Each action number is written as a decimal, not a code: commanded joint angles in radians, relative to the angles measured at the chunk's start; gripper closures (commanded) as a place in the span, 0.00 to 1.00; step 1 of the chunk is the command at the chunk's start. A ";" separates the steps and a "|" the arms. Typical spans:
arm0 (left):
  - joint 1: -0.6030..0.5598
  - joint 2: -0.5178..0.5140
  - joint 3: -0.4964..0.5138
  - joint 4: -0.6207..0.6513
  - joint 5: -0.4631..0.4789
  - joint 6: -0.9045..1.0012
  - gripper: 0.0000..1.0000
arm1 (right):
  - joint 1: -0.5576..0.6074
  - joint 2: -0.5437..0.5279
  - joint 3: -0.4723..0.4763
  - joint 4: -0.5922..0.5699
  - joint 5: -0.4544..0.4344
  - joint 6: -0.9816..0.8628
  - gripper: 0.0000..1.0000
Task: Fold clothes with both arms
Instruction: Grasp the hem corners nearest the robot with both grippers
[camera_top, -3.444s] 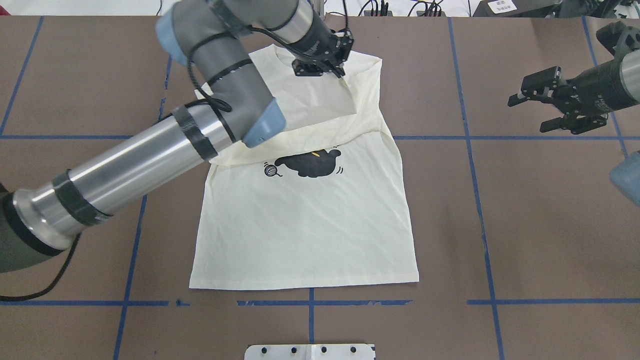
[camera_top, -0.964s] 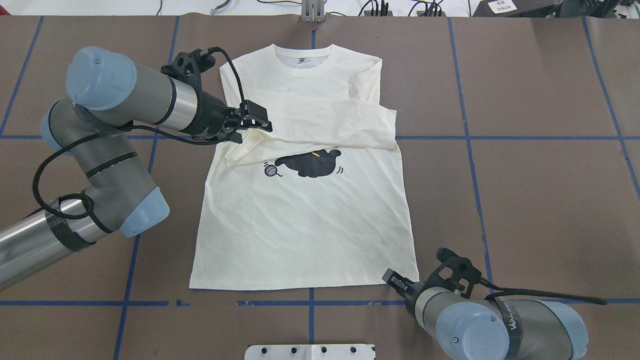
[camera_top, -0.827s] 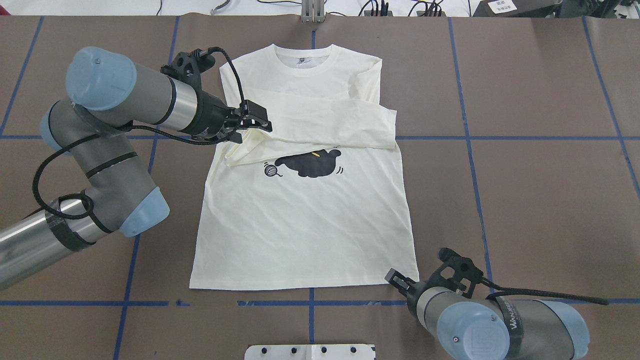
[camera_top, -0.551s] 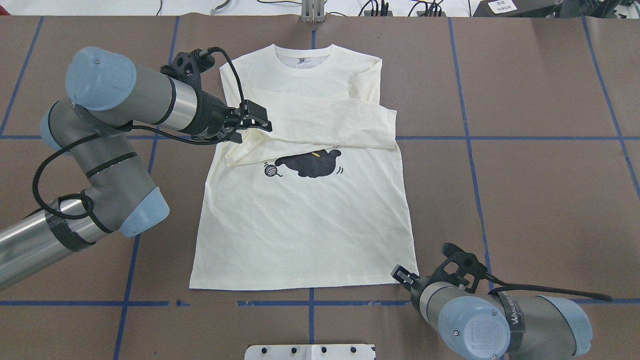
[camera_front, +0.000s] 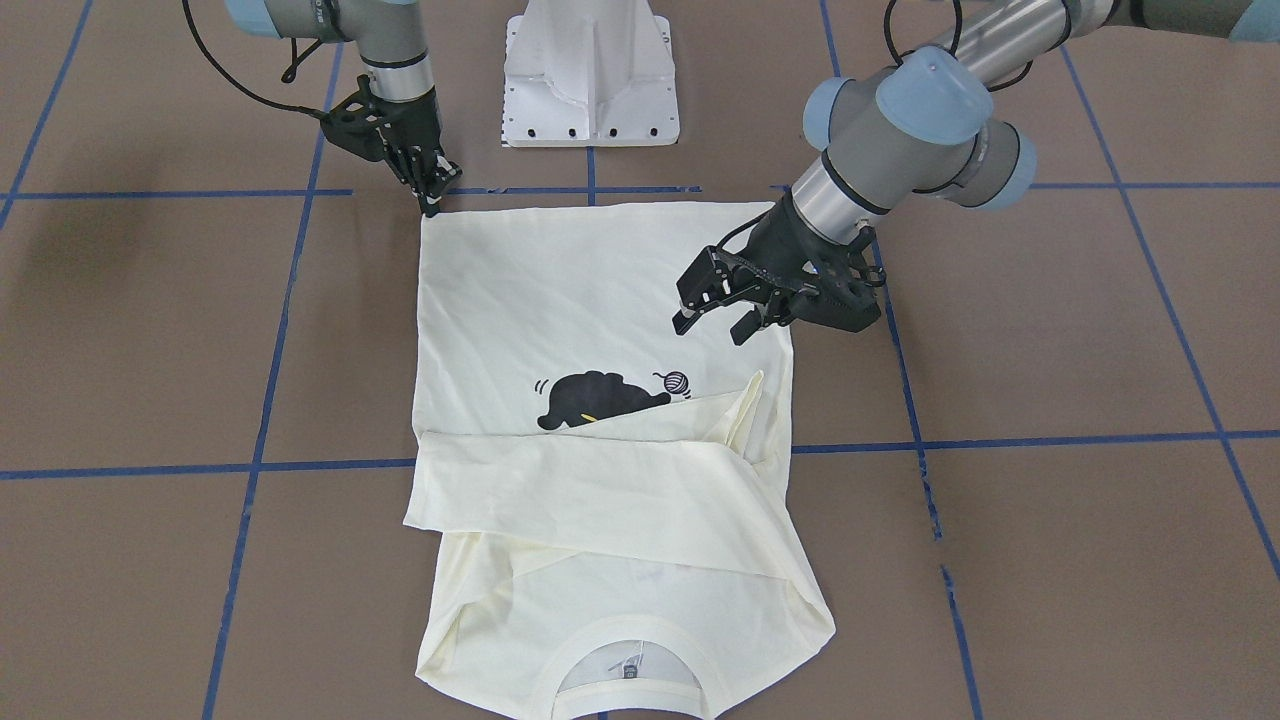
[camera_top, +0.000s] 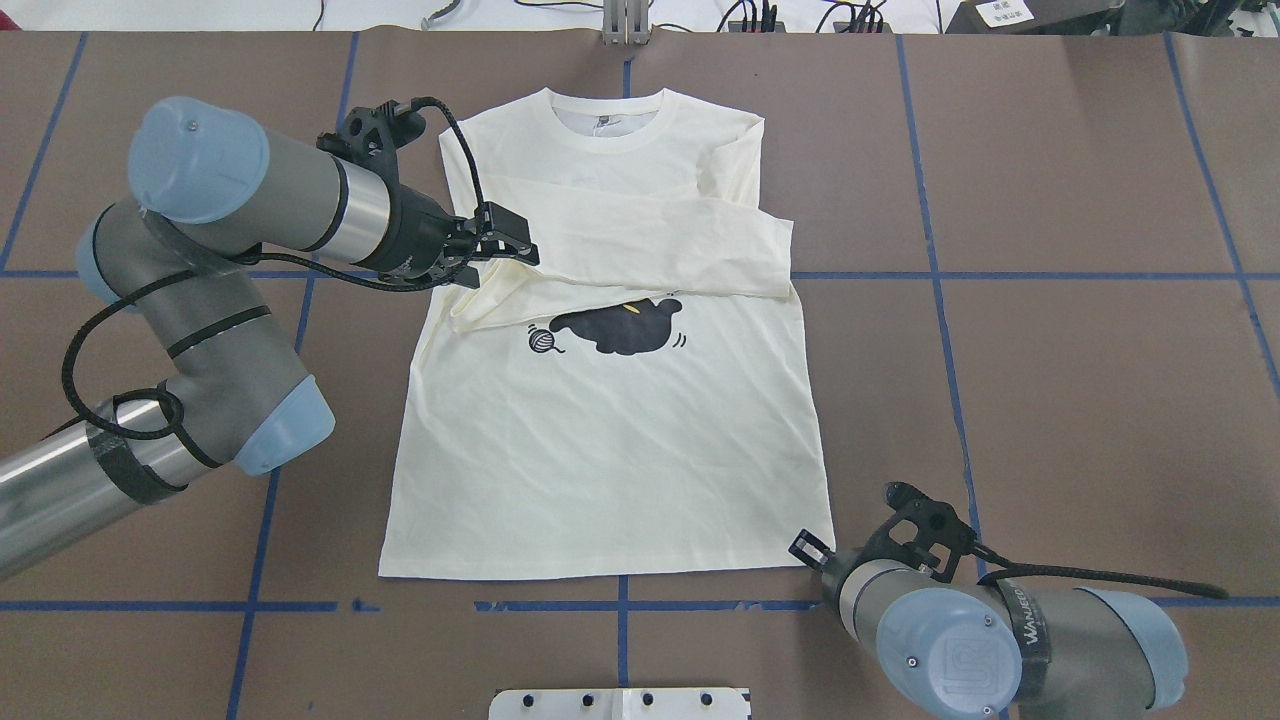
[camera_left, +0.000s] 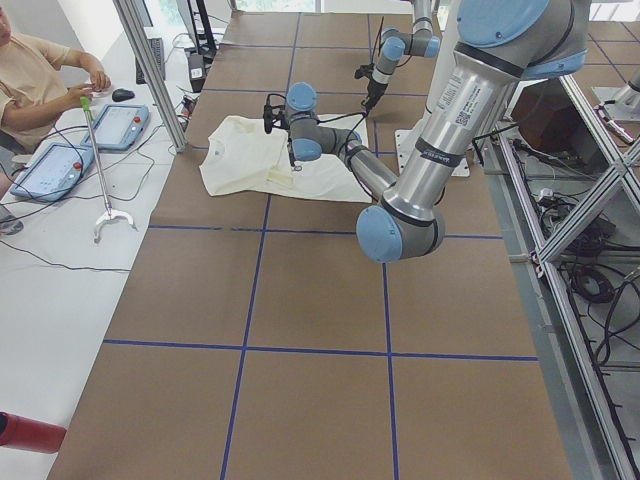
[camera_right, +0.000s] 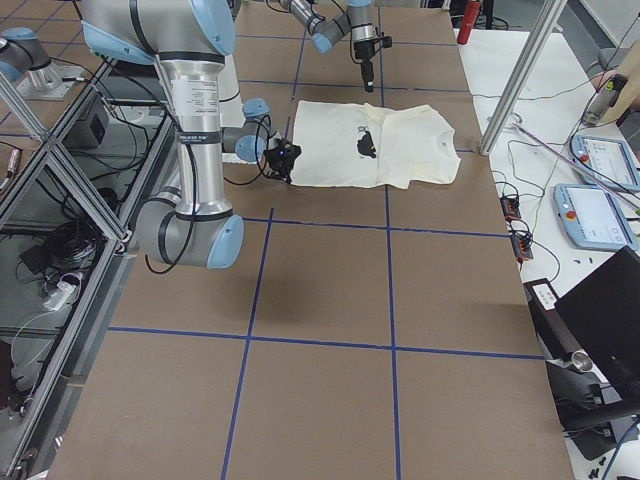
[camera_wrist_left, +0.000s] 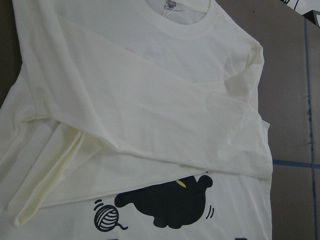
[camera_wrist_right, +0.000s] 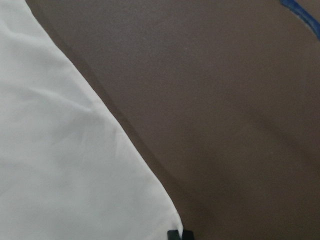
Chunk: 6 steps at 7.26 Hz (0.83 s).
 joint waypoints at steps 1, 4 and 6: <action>-0.002 0.007 -0.035 0.006 0.002 -0.016 0.17 | 0.017 0.001 0.032 -0.001 0.003 -0.002 1.00; 0.278 0.210 -0.333 0.369 0.273 -0.126 0.19 | 0.017 -0.035 0.080 -0.003 0.012 -0.002 1.00; 0.356 0.349 -0.426 0.451 0.310 -0.135 0.21 | 0.014 -0.051 0.083 -0.001 0.018 -0.002 1.00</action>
